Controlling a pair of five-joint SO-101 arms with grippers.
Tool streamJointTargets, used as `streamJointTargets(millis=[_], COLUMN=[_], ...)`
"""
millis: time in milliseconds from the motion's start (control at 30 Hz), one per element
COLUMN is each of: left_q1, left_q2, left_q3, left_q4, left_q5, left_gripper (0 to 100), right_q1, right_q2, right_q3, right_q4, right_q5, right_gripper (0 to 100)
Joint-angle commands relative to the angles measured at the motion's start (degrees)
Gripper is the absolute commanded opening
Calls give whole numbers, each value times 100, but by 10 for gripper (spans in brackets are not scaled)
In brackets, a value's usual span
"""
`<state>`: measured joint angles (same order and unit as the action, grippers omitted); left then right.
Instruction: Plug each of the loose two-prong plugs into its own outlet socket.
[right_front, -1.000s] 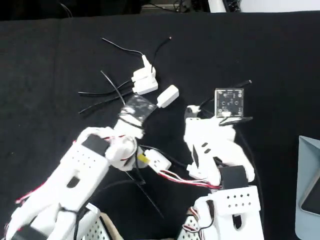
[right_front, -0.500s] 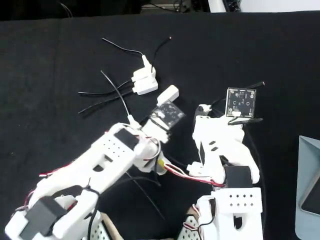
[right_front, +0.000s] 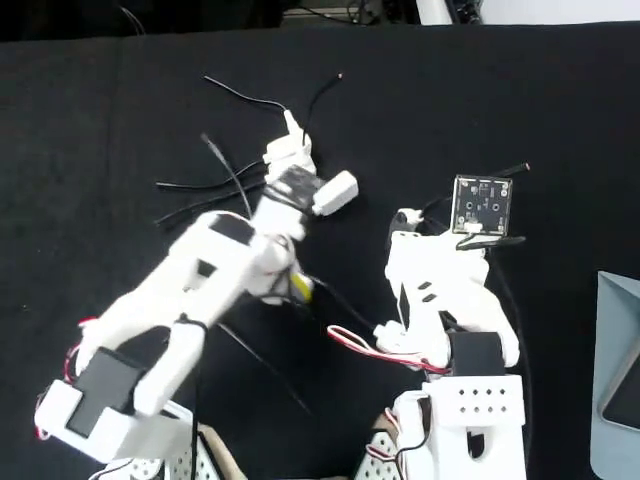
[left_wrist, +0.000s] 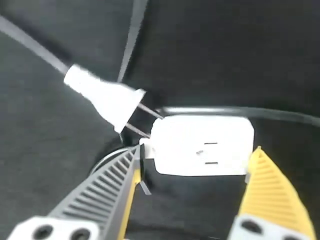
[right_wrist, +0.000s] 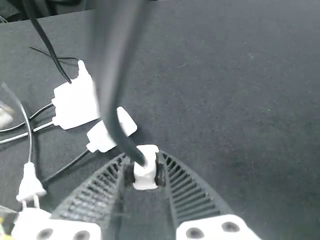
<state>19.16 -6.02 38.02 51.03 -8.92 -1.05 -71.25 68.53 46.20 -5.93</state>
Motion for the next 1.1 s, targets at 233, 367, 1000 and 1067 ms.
streamJointTargets(millis=[233, 367, 1000, 1067], left_q1=[-813, -813, -1191, -1191], left_q2=[-1204, -1758, -589, -290], left_q3=[-198, -189, 848, 831], left_q4=[659, 905, -1398, -1609], left_q5=[-519, -1196, -3235, -3235], left_gripper=[304, 305, 300, 299], right_q1=[53, 53, -105, -176], right_q2=[-119, -101, -84, -84], right_q3=[-330, -330, -321, -277], right_q4=[-114, -114, -88, -97], right_q5=[53, 53, 53, 53], right_gripper=[12, 12, 12, 12])
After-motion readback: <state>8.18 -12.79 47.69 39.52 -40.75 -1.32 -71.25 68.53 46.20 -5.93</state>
